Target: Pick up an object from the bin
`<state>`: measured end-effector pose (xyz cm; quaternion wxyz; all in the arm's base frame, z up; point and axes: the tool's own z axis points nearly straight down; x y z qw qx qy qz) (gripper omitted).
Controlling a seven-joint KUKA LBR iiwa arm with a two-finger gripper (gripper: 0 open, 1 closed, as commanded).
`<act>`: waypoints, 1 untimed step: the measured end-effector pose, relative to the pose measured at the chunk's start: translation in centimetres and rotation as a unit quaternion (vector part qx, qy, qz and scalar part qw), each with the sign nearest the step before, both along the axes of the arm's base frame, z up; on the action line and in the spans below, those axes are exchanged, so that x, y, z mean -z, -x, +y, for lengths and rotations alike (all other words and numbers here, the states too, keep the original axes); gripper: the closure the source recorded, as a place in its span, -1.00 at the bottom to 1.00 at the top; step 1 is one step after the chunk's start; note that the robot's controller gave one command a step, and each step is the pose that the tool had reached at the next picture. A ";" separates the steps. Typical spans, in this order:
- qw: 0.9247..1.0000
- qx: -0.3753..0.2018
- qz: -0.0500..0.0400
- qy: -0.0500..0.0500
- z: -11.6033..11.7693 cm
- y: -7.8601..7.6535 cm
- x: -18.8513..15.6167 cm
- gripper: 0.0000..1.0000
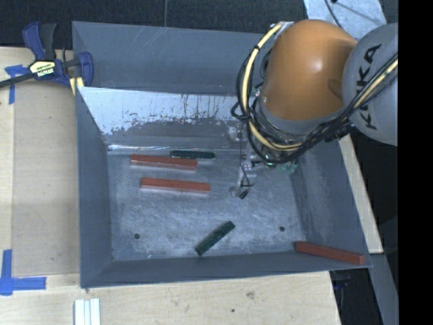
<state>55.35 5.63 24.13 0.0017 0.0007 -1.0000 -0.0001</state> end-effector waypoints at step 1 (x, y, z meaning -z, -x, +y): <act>0.995 -0.103 0.001 0.000 -1.9 0.6 14.2 -1.00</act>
Offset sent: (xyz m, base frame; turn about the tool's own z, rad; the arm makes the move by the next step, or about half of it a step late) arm -0.0045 -0.0175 -0.1381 -0.2078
